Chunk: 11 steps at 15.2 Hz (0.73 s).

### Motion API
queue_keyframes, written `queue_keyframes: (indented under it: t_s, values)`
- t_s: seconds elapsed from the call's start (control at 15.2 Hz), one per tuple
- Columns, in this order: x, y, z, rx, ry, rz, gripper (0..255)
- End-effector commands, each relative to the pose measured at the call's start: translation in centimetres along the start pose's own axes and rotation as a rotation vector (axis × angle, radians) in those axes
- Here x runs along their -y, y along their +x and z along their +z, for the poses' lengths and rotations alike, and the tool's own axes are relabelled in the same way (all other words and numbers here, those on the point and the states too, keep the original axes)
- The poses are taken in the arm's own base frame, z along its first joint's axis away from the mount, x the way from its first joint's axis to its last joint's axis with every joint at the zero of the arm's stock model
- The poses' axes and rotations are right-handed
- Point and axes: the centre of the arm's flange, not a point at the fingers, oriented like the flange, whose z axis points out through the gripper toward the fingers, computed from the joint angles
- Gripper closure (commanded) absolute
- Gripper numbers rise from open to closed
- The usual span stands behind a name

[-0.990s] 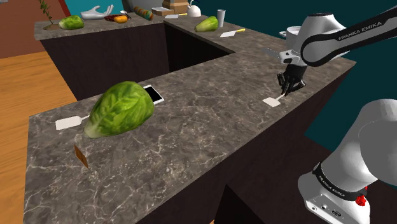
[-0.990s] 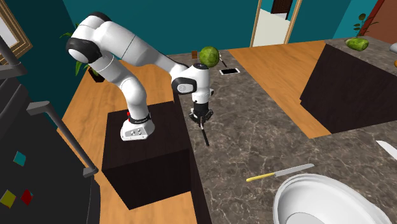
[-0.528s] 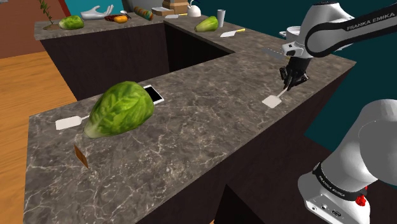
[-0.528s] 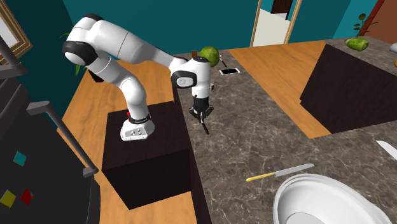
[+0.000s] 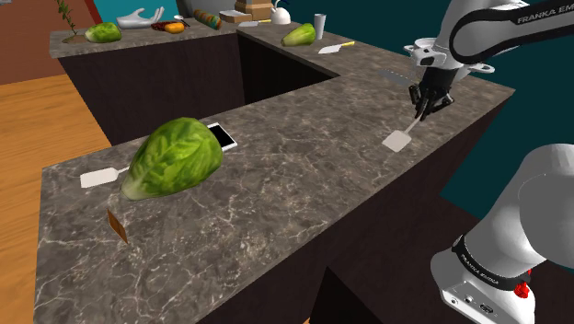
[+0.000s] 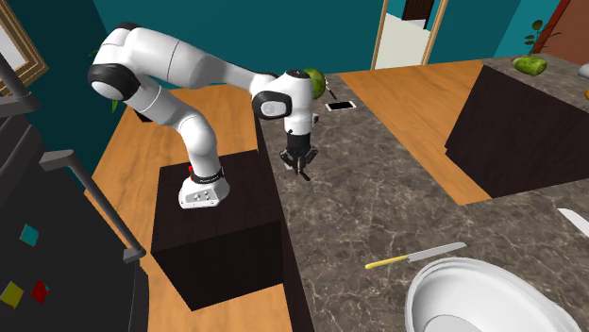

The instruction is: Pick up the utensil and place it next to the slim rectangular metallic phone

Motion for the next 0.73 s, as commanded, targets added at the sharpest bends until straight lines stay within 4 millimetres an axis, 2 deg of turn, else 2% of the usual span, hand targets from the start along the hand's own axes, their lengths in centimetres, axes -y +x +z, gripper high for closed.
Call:
queue_keyframes:
  t_s: [0.0, 0.66]
  values:
    - [0.1, 0.0, -1.1, 0.0, 0.0, 0.0, 255]
    - [-8.4, 10.1, -1.8, 0.0, 0.0, 0.0, 255]
